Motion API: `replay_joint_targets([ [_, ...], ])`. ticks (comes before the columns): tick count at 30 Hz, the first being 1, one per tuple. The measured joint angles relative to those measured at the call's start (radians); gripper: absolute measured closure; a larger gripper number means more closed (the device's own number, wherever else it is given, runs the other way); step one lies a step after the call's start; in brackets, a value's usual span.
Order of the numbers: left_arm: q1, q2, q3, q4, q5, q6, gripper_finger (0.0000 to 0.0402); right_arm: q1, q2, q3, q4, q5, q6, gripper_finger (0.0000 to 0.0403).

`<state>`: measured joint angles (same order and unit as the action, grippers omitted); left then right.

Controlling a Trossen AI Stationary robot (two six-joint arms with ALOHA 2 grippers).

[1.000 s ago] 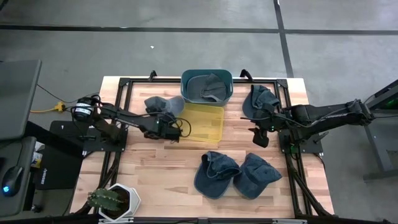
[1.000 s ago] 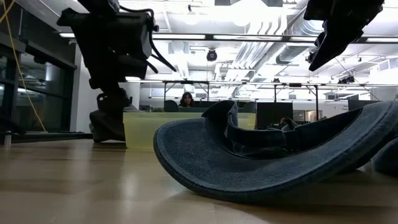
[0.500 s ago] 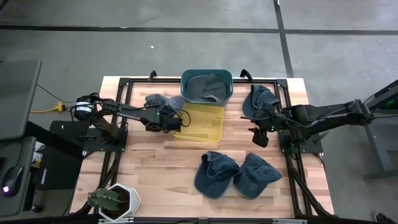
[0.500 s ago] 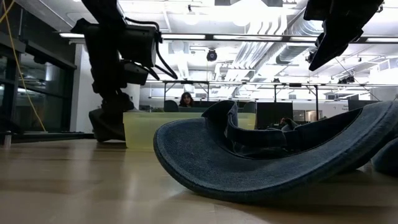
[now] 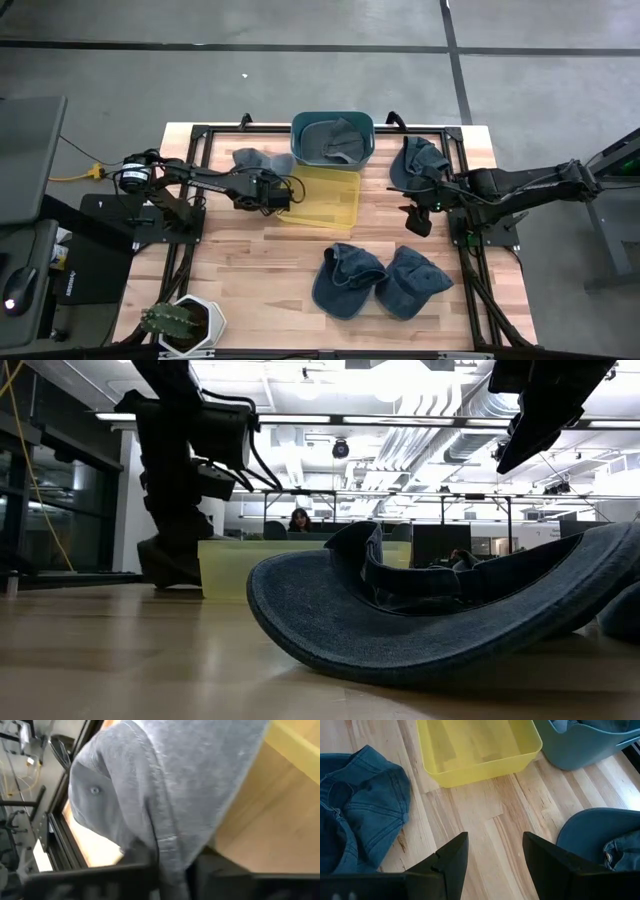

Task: Pick & Place hat
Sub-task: Put the gray cap into the blue bin

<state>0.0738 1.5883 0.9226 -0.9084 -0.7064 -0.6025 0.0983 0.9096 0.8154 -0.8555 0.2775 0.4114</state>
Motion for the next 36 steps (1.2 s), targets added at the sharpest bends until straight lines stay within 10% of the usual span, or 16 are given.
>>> replay_joint_targets([
  [36,-0.002,-0.008,0.516,-0.663,-0.092,-0.213,0.0401,0.0,0.0,0.0,0.011,-0.019,-0.016,0.022],
])
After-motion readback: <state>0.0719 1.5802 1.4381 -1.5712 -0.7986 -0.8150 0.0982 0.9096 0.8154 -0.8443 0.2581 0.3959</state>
